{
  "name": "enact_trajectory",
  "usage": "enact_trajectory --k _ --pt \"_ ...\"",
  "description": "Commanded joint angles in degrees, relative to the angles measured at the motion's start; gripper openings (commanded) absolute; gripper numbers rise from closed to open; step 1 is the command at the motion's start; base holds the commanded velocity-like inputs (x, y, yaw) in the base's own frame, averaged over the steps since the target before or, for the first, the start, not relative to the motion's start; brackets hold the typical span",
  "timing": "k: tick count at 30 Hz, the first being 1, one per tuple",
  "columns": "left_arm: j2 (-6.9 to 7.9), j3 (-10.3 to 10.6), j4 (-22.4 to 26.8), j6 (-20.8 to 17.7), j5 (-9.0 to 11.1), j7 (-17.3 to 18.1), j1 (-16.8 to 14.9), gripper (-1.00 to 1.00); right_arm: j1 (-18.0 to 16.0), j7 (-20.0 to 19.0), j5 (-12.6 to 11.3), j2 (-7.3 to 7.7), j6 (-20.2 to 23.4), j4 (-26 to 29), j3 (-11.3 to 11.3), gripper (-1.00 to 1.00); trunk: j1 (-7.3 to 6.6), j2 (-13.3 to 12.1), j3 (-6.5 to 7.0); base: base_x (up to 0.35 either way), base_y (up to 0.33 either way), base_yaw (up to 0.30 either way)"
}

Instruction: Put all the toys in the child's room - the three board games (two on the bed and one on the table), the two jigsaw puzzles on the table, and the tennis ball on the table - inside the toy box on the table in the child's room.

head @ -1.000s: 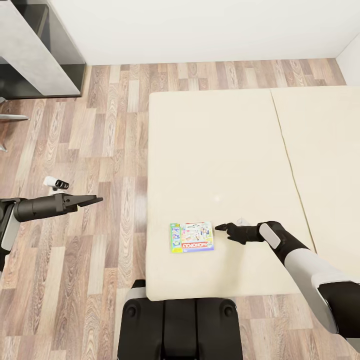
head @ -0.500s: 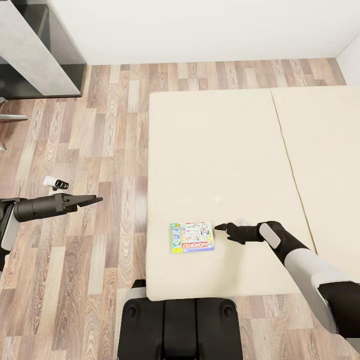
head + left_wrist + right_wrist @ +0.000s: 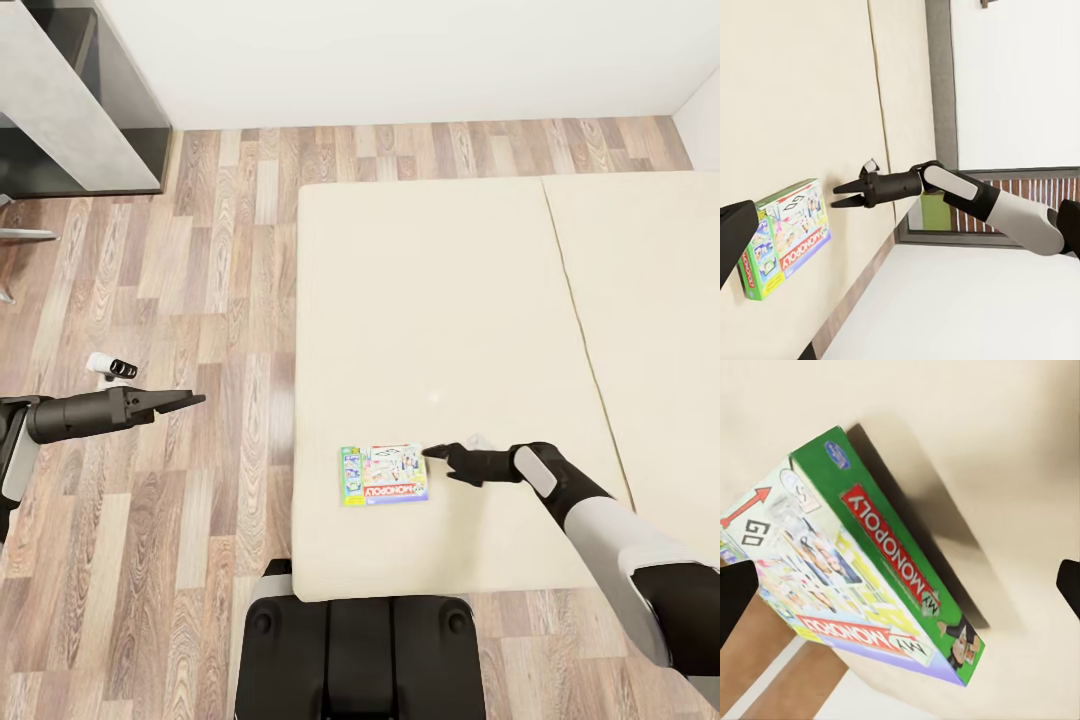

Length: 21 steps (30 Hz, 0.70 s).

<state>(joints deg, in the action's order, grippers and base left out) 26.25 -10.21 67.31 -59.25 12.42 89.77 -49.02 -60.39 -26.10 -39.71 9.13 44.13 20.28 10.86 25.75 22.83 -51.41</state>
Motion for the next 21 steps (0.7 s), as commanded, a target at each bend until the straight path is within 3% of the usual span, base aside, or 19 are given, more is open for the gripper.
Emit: enact_trajectory --k 1,12,21 --pt "0.02 0.0 0.0 -0.6 0.0 0.2 0.0 1.00 0.0 -0.6 0.1 0.00 0.1 0.0 0.2 1.00 0.03 0.1 -0.06 0.000 0.000 0.000" --pt "0.02 0.0 0.0 -0.5 0.0 0.2 0.0 1.00 0.0 -5.5 0.1 -0.40 0.1 0.0 0.3 1.00 0.03 0.1 -0.06 0.000 0.000 0.000" --pt "0.02 0.1 -0.1 -0.5 0.0 0.2 0.0 1.00 0.4 -6.4 0.3 -1.49 -0.1 0.2 0.2 1.00 0.03 0.1 -0.06 0.000 0.000 0.000"
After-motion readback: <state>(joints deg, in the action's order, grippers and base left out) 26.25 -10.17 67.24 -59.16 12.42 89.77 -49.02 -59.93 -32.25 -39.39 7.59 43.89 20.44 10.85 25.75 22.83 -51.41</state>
